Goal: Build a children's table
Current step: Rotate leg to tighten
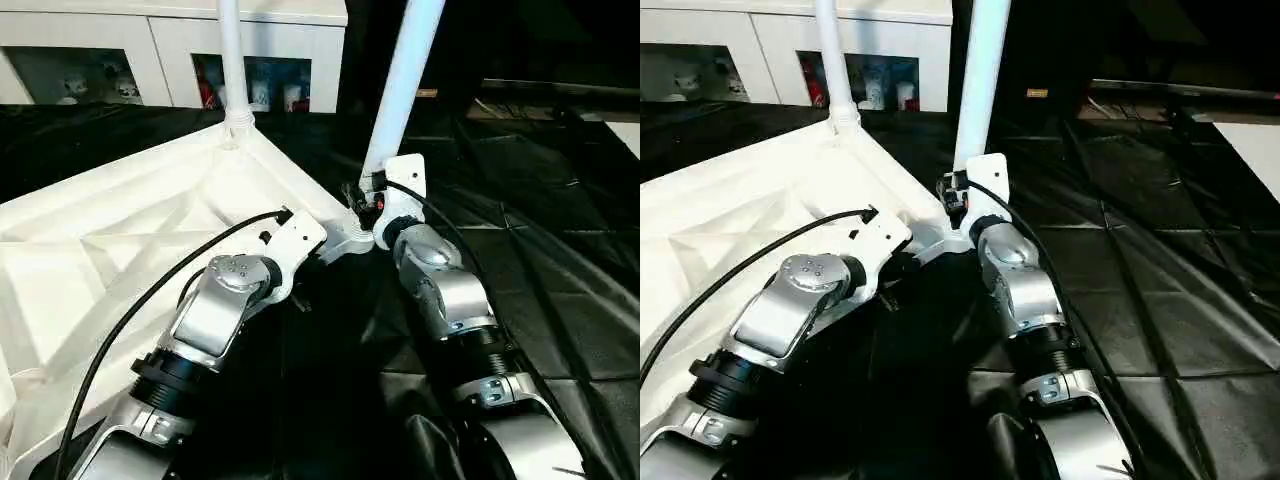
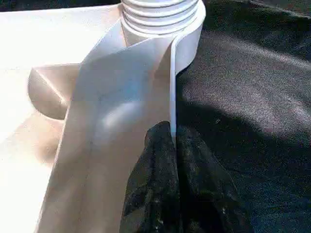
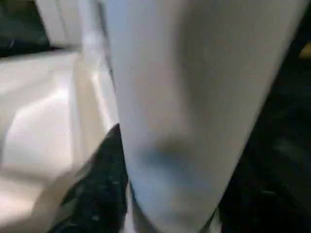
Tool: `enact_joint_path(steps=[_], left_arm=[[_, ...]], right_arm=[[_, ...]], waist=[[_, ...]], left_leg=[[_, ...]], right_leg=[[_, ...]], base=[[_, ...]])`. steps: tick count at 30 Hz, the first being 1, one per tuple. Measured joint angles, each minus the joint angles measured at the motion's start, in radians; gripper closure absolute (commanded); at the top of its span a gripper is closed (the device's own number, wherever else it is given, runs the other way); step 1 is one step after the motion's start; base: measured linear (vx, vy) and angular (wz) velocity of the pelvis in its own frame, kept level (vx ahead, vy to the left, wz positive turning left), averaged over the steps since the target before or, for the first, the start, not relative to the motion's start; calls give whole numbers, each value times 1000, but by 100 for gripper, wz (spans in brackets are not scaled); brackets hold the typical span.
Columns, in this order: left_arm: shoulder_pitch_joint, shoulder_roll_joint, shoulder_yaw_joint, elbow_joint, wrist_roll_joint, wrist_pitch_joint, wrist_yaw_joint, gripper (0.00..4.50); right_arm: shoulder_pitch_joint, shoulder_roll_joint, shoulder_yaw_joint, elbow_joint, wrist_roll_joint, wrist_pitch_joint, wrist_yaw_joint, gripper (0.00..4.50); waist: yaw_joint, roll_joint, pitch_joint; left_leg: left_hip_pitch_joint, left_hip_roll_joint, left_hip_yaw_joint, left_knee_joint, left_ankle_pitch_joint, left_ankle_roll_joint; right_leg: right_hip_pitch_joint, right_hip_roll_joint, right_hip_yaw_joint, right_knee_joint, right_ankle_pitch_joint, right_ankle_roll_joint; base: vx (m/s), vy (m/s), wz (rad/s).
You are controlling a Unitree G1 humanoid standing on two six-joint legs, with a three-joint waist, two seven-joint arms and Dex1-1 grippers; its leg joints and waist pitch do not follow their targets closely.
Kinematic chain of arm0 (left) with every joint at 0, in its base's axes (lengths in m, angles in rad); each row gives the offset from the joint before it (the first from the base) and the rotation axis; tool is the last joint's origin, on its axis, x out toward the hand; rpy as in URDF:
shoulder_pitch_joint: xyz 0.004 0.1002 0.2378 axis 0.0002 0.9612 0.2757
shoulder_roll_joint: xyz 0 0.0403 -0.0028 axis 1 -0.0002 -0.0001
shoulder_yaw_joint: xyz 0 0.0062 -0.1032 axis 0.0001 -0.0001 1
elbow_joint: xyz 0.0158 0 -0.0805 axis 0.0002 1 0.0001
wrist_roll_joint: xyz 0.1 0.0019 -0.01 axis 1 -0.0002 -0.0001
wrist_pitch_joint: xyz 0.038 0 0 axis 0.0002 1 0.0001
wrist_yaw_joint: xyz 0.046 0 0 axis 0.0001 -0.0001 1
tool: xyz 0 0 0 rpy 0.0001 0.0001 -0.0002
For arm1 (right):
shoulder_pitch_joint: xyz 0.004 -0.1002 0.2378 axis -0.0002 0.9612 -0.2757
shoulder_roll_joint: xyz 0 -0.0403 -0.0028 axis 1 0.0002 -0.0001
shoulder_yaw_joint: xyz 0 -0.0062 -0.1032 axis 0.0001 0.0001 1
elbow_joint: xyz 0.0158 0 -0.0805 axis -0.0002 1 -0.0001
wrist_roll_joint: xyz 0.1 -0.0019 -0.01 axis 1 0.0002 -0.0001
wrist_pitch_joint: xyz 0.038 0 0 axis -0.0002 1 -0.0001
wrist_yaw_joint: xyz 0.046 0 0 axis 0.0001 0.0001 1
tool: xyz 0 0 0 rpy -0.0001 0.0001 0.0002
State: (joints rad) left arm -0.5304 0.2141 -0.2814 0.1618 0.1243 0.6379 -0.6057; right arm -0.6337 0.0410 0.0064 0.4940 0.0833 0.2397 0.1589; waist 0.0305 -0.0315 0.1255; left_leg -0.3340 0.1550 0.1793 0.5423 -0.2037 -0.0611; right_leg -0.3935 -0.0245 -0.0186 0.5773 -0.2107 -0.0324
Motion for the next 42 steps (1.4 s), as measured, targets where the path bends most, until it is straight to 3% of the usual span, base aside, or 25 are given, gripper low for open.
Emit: enact_joint_path(steps=[1, 2, 4, 8, 14, 17, 22, 29, 42], left_arm=[[0, 2, 1, -7, -4, -12, -4, 450], [0, 9, 1, -11, -6, -23, -9, 450], [-2, 16, 4, -7, -6, -53, -12, 450], [-6, 47, 4, -6, -13, -99, -41, 450], [-5, 119, 0, -23, -39, -161, -131, 450], [14, 188, 1, -33, -66, -230, -225, 450], [56, 272, -1, -40, -116, -344, -386, 450], [95, 334, -2, -68, -186, -384, -547, 450], [104, 367, 3, -68, -216, -420, -620, 450]], right_arm=[[20, -6, -6, -4, 4, -7, 8, 162], [16, -7, -6, -13, 5, -7, 18, 162], [21, -18, 0, -33, 6, 1, 46, 154], [47, -58, 9, -118, 36, 42, 132, 112], [87, -168, 55, -271, 71, 120, 292, 63], [115, -254, 95, -355, 91, 146, 417, 63], [161, -389, 145, -464, 129, 148, 628, 63], [217, -505, 203, -537, 163, 145, 821, 63], [241, -522, 237, -512, 140, 87, 864, 63]], waist=[[1, -1, 1], [0, 6, 3], [0, 8, 5], [3, 18, 12], [2, 21, 16], [4, 20, 19], [11, 22, 23], [17, 22, 26], [19, 18, 36]], left_leg=[[-5, 0, 0, 1, 0, 0], [-8, 0, 1, 2, 0, 0], [-16, 0, 3, 4, 0, 0], [-19, 2, 3, 2, 3, 4], [-36, 3, 3, 3, 12, 11], [-42, 3, 2, 8, 11, 11], [-45, 6, 2, 17, 10, 13], [-49, 7, 4, 26, 11, 14], [-48, 8, 4, 28, 16, 15]], right_leg=[[-3, 0, 0, 0, 1, -1], [-7, 0, 1, -1, 6, -1], [-10, 0, 2, 1, 22, -3], [-17, 1, 1, 1, 22, -4], [-34, 2, 0, 5, 23, -4], [-42, 2, 0, 12, 23, -4], [-42, 2, 0, 18, 22, -5], [-42, 0, 0, 22, 22, -5], [-43, 0, 0, 30, 22, -5]], base=[[0, 0, 0], [0, 0, 0], [0, 0, 0], [0, 0, 0], [0, 0, 0], [0, 0, 0], [0, 0, 0], [0, 0, 0], [0, 0, 0]])
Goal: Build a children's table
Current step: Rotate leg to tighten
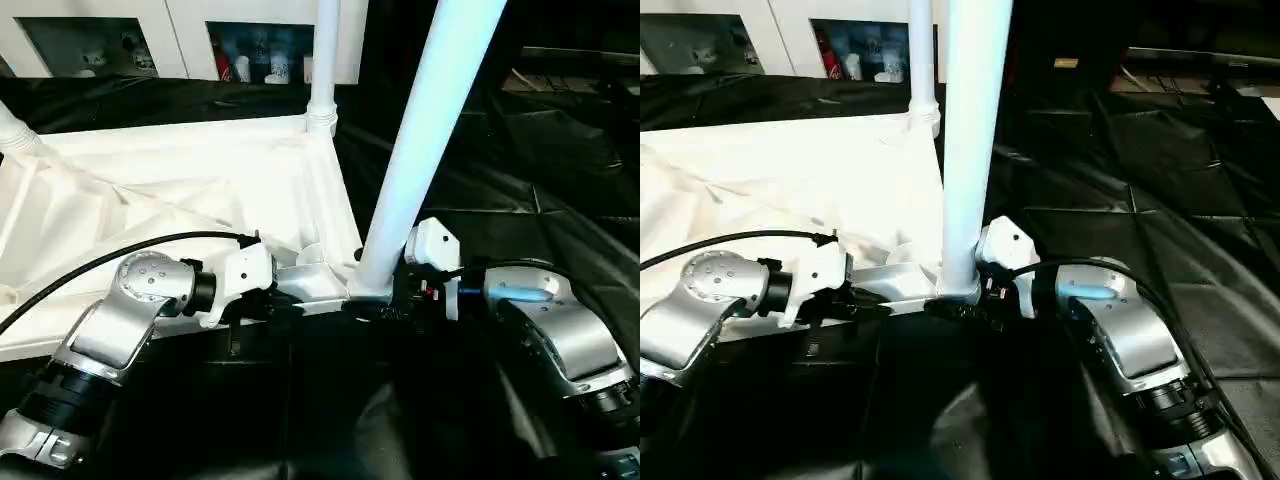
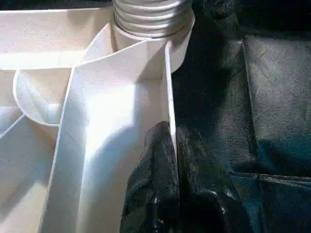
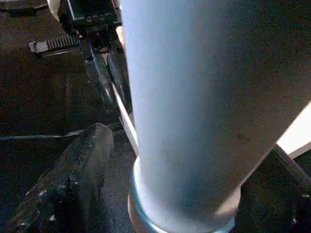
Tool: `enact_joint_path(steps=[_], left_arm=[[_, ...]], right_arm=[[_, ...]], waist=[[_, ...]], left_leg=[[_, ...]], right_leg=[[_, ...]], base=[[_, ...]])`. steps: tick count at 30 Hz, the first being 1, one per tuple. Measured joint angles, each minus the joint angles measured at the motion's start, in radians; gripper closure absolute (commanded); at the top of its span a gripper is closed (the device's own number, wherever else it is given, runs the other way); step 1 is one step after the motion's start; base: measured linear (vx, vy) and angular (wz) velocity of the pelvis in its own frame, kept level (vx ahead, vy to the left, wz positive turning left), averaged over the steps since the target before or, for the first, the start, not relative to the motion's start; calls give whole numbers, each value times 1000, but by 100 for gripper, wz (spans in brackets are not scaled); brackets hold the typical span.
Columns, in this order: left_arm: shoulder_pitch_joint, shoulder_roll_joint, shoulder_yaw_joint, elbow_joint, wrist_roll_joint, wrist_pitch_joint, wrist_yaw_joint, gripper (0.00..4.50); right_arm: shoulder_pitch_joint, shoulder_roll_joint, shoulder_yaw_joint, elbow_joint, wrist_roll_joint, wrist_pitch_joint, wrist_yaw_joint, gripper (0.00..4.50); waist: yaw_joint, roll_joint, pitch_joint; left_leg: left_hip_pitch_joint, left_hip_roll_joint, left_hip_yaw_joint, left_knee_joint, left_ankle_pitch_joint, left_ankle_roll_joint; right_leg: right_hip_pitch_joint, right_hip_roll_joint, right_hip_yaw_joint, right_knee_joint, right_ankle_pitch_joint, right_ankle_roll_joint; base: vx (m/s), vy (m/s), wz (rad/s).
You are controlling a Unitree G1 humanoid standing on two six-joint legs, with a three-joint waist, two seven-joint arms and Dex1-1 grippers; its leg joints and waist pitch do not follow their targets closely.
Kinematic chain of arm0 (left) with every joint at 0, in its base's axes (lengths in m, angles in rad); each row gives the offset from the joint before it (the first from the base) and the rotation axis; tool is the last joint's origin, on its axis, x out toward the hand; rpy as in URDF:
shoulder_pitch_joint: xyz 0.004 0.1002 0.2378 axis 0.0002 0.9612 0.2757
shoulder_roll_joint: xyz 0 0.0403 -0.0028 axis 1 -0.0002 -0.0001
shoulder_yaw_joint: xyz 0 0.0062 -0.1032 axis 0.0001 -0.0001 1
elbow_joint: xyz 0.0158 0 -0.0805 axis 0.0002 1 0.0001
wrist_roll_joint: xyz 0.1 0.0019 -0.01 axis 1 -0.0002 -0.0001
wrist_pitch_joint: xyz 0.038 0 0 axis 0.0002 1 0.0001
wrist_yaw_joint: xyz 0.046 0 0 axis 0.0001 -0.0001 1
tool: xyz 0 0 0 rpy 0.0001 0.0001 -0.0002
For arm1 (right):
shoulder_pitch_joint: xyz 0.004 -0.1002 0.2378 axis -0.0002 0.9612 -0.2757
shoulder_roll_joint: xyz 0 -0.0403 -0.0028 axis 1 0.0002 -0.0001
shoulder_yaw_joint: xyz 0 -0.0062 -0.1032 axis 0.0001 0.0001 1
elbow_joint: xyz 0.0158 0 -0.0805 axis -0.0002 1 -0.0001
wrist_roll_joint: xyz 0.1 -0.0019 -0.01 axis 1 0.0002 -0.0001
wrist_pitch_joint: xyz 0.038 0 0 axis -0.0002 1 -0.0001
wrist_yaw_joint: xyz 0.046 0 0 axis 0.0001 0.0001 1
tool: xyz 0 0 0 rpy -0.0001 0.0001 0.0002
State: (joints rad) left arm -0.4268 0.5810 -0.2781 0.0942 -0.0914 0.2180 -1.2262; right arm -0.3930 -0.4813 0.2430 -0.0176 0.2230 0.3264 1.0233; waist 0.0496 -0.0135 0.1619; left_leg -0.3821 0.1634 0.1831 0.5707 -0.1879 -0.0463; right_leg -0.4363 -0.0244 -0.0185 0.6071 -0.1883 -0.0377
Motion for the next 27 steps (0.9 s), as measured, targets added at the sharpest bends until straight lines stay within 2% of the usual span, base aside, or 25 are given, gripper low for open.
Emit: enact_joint_path(steps=[1, 2, 6, 7, 12, 23, 27], left_arm=[[0, 1, 0, 0, -1, 0, -2, 450], [0, 1, 1, 0, -2, 0, -3, 450], [0, 1, 3, 0, -2, -1, -6, 450], [0, 1, 5, 0, -2, -1, -8, 450], [0, 2, 6, 2, -2, -4, -11, 450], [0, 5, 6, 6, -2, -5, -17, 450], [5, 4, 7, 10, 0, -4, -11, 450]], right_arm=[[0, 0, 2, 5, -2, -5, -1, 63], [0, 0, 4, 9, -3, -10, -1, 89], [0, 7, 11, 45, -26, -23, -15, 109], [-1, 12, 11, 52, -26, -24, -17, 134], [-1, 18, 10, 65, -26, -30, -21, 169], [4, 22, 13, 70, -34, -53, -19, 175], [32, 66, -6, 76, -25, -52, -57, 175]], waist=[[0, 0, 0], [0, 0, 0], [0, 0, 1], [0, 0, 1], [0, 1, 1], [0, 0, 2], [-1, 0, 2]], left_leg=[[0, 0, 0, 0, 0, 0], [0, 0, 0, 0, 0, 0], [0, 0, 0, 1, 0, 0], [-1, 0, 0, 1, 0, 0], [0, 0, 0, 3, 0, 0], [-1, 1, 0, 4, 0, 0], [0, 1, 0, 4, 0, 0]], right_leg=[[0, 0, 0, 0, 0, 0], [0, 0, 0, 0, 0, 0], [-1, 0, 0, 1, 0, 0], [-1, 0, 0, 2, 0, 0], [-1, 0, 0, 3, 0, 0], [-1, 0, 0, 3, 0, 0], [-1, 0, 0, 4, 0, 0]], base=[[0, 0, 0], [0, 0, 0], [0, 0, 0], [0, 0, 0], [0, 0, 0], [0, 0, 0], [0, 0, 0]])
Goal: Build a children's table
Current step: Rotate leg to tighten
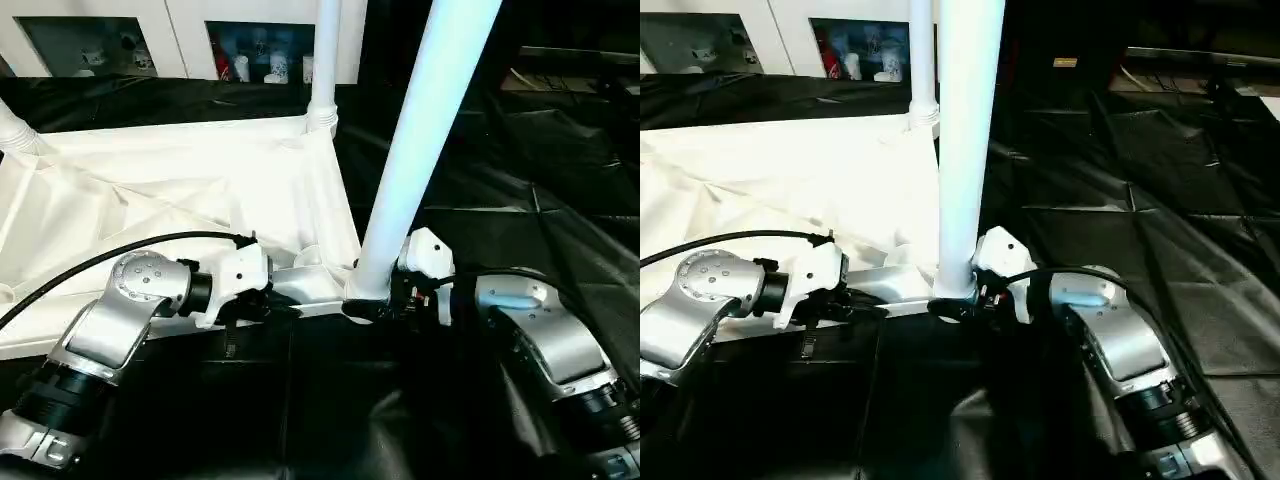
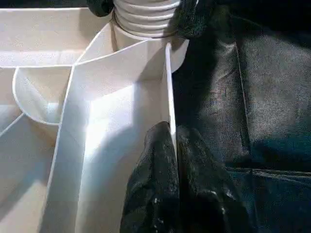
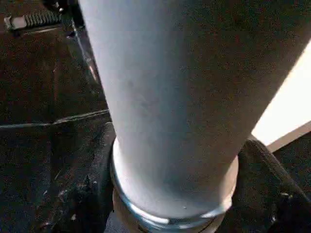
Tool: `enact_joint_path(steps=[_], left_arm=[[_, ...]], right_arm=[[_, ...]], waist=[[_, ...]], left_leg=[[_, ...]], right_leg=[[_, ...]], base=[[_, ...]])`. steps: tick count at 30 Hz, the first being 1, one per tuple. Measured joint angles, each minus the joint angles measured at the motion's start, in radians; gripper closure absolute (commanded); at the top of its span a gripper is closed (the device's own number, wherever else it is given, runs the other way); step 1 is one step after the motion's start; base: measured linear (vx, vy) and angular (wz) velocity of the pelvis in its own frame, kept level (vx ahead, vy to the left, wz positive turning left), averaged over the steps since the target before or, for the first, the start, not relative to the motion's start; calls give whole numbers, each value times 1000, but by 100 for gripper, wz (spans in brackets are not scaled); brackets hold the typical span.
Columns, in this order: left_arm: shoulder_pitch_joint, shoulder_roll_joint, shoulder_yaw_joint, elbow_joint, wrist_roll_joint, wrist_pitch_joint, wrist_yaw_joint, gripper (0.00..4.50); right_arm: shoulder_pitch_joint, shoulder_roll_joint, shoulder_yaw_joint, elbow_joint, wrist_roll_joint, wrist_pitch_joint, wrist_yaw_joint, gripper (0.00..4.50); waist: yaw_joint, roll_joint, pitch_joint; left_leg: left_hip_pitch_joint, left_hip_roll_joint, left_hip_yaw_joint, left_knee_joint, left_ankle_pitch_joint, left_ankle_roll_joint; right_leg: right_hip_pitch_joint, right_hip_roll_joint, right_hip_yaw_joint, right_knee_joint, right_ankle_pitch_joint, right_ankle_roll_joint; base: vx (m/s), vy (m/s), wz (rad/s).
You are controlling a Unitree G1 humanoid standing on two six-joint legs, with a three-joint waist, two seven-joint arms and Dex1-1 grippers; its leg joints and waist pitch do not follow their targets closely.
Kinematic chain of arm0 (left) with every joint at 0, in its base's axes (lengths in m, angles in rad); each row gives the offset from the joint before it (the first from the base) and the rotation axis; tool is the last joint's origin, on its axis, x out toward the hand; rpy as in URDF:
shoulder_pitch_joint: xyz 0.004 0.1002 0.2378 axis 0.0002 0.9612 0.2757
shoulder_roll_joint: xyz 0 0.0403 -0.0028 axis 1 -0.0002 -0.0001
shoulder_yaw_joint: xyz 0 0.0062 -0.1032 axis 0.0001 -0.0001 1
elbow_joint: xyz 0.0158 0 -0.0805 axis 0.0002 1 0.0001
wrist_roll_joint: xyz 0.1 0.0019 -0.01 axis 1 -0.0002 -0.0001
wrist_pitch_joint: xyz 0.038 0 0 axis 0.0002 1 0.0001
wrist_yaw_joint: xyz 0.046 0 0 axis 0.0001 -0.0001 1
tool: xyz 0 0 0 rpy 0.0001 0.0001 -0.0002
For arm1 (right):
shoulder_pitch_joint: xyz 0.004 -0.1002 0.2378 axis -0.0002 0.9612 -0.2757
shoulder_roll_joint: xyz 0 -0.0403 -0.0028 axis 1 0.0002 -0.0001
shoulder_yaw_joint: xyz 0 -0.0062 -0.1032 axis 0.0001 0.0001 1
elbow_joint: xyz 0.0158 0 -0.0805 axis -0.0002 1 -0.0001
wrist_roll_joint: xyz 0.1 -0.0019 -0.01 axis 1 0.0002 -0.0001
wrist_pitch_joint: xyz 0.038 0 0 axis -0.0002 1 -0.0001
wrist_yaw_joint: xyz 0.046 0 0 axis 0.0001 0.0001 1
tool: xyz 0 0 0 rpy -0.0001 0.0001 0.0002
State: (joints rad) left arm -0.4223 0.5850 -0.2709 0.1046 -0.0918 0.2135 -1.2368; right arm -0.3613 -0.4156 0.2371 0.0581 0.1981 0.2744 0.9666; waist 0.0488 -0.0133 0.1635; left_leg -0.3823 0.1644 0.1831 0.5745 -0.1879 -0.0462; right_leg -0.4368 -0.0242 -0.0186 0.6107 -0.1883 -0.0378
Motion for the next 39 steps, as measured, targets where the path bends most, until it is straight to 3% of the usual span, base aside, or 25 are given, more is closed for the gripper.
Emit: enact_joint_path(steps=[5, 11, 15, 19, 28, 29, 32, 35, 39], left_arm=[[-21, -59, 12, 36, 54, 1, 114, 450], [-89, -221, 3, 117, 128, 87, 323, 450], [-126, -332, 7, 180, 144, 145, 449, 450], [-158, -382, 1, 225, 163, 162, 496, 450], [-166, -375, -19, 235, 186, 162, 508, 450], [-166, -370, -21, 233, 185, 161, 505, 450], [-166, -351, -20, 225, 185, 161, 489, 450], [-167, -329, -19, 216, 185, 158, 464, 450], [-167, -286, -20, 200, 173, 119, 406, 450]], right_arm=[[17, 140, -75, 67, -5, -6, -215, 176], [-37, 329, -163, 200, -63, -17, -583, 176], [-98, 388, -201, 297, -101, -39, -749, 176], [-128, 401, -215, 343, -126, -47, -819, 176], [-145, 415, -230, 379, -133, -80, -831, 176], [-145, 417, -230, 379, -132, -86, -831, 141], [-138, 418, -230, 369, -126, -91, -817, 103], [-106, 416, -229, 326, -115, -86, -765, 87], [-62, 330, -191, 208, -85, -22, -636, 72]], waist=[[-13, 1, 0], [-16, 6, 3], [-12, 7, 4], [-13, 8, 2], [-16, 3, 0], [-16, 3, 0], [-15, 2, 0], [-16, 3, 0], [-18, 2, 2]], left_leg=[[4, 0, 0, 1, 1, -2], [27, -3, 0, -3, 0, -9], [34, -5, 0, -14, 0, -9], [33, -7, 0, -20, 0, -8], [32, -12, 0, -21, 3, -3], [32, -12, 0, -22, 3, -3], [31, -12, 0, -25, 3, -3], [31, -12, 0, -29, 3, -3], [24, -12, 0, -30, 4, -3]], right_leg=[[4, 0, 0, 0, 2, -3], [25, -2, 2, -3, -3, 5], [34, -3, 1, -16, -4, 7], [39, -4, 2, -29, -4, 7], [38, -9, 2, -34, -4, 8], [38, -9, 2, -34, -4, 8], [35, -9, 1, -34, -4, 8], [33, -9, 1, -34, -4, 8], [25, -9, 0, -33, 0, 7]], base=[[0, 0, 0], [0, 0, 0], [0, 0, 0], [0, 0, 0], [0, 0, 0], [0, 0, 0], [0, 0, 0], [0, 0, 0], [0, 0, 0]])
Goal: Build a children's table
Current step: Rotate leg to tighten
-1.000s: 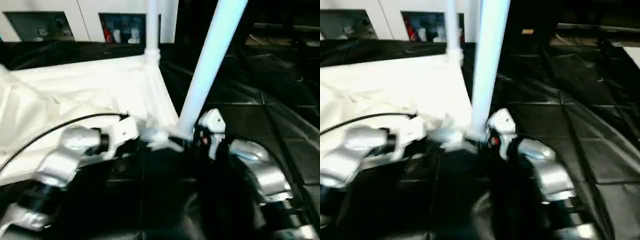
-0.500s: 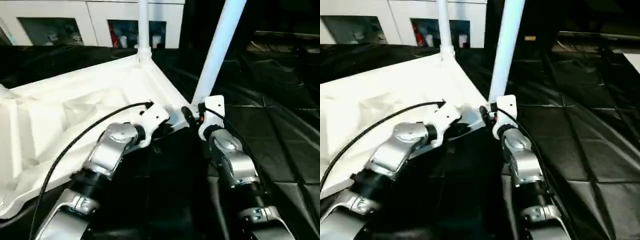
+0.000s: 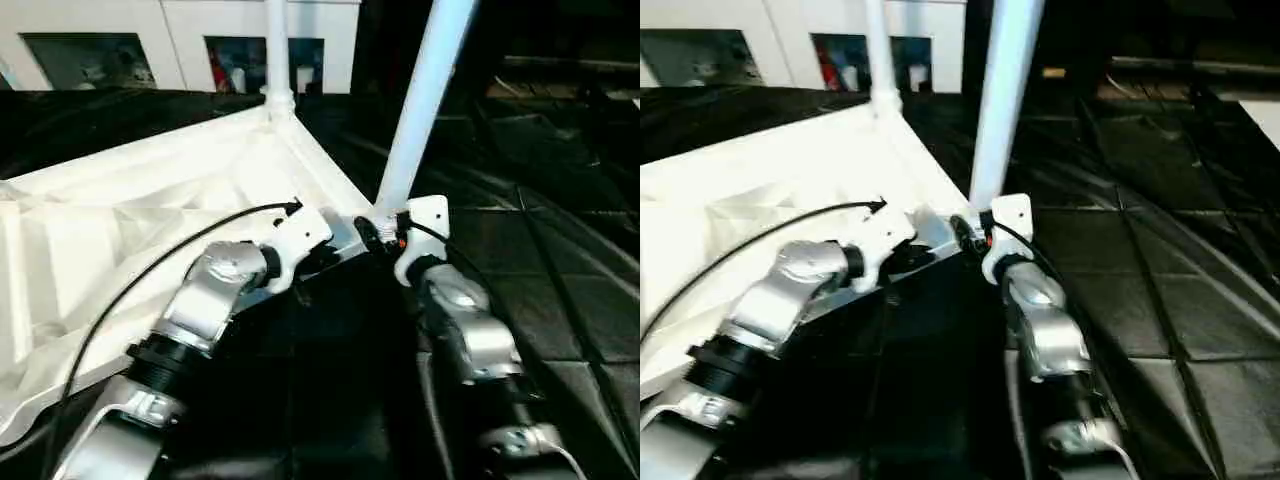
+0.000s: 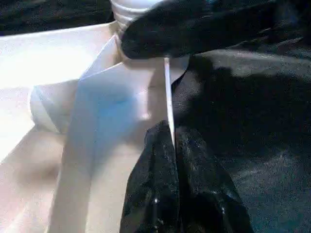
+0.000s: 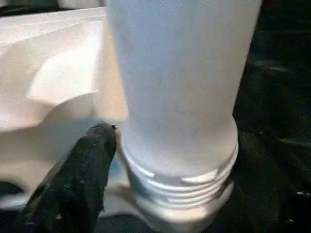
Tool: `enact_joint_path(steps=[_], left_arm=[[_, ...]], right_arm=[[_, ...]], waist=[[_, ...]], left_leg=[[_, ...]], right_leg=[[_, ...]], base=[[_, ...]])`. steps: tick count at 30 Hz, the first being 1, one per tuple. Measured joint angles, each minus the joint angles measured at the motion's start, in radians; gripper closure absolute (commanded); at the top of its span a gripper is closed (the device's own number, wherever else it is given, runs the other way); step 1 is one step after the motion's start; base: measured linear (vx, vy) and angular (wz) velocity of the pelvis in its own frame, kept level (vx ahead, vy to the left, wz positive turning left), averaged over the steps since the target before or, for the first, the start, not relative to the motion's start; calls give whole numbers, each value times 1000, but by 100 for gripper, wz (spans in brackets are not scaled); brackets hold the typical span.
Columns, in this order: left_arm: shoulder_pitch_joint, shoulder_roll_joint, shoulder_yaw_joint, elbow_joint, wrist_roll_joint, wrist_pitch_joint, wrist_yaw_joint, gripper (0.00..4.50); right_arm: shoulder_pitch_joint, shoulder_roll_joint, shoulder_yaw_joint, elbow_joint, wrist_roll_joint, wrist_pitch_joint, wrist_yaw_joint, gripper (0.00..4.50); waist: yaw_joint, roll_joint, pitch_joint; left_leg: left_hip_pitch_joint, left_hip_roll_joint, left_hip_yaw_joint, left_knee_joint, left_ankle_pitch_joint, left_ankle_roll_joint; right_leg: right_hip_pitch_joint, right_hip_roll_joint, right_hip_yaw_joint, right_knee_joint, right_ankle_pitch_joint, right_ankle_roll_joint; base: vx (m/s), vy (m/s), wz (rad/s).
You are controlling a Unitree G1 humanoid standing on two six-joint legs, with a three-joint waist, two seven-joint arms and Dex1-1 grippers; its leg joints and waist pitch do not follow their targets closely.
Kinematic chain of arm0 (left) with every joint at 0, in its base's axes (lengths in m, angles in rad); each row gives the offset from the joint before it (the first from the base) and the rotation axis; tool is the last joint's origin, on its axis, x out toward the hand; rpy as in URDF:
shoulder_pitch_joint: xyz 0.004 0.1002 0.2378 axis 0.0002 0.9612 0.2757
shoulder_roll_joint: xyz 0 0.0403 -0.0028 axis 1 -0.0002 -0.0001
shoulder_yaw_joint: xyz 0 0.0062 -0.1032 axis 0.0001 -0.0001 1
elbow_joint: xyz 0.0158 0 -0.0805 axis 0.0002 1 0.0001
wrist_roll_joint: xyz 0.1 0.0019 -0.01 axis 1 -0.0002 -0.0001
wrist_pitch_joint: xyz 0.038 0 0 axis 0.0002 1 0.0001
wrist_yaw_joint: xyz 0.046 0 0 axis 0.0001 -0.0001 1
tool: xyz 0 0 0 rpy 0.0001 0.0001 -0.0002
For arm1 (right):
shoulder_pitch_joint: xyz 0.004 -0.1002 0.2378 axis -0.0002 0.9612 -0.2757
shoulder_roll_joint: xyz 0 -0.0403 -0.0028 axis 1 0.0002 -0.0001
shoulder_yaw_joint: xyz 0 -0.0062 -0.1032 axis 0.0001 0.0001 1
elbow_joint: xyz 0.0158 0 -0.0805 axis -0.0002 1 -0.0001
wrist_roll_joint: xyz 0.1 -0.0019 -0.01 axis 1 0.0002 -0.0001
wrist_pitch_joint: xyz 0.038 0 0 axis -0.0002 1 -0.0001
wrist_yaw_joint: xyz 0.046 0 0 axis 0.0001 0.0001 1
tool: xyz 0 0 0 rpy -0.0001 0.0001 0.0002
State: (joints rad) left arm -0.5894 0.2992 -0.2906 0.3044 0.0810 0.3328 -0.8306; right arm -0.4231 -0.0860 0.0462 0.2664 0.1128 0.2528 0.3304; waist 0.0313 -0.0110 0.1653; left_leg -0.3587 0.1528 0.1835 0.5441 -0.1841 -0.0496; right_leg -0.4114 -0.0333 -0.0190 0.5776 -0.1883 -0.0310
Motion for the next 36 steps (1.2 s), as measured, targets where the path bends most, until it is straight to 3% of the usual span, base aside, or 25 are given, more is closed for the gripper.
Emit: enact_joint_path(steps=[3, 7, 14, 21, 30, 36], left_arm=[[7, 45, -1, -19, -14, -37, -50, 450], [31, 130, 15, -44, -51, -94, -148, 450], [86, 223, 18, -88, -107, -195, -307, 450], [132, 265, 4, -146, -150, -203, -398, 450], [144, 281, 2, -164, -168, -207, -428, 450], [144, 284, 2, -168, -173, -200, -429, 450]], right_arm=[[25, -97, 39, -82, 14, 31, 120, 72], [73, -256, 93, -218, 37, 37, 321, 72], [106, -396, 101, -342, 102, 50, 539, 72], [117, -438, 131, -375, 130, 45, 639, 72], [83, -422, 189, -322, 90, 3, 662, 72], [77, -430, 195, -318, 90, -1, 689, 72]], waist=[[1, 0, 0], [2, 3, 2], [7, 7, 5], [10, 8, 7], [9, 6, 9], [8, 5, 10]], left_leg=[[-9, 2, 0, 3, 2, 0], [-10, 11, 0, 5, 5, 5], [-13, 12, 0, 3, 3, 6], [-13, 12, 1, 7, 3, 6], [-13, 12, 1, 9, 3, 6], [-13, 12, 1, 9, 3, 6]], right_leg=[[-8, 1, 0, 1, 21, 0], [-9, 10, -1, 1, 14, -3], [-11, 11, -1, 1, 10, -6], [-10, 9, -1, 2, 10, -6], [-9, 9, -1, 3, 10, -6], [-10, 9, -1, 3, 10, -6]], base=[[17, -7, 1], [53, -19, -2], [0, 0, 0], [0, 0, 0], [0, 0, 0], [0, 0, 0]])
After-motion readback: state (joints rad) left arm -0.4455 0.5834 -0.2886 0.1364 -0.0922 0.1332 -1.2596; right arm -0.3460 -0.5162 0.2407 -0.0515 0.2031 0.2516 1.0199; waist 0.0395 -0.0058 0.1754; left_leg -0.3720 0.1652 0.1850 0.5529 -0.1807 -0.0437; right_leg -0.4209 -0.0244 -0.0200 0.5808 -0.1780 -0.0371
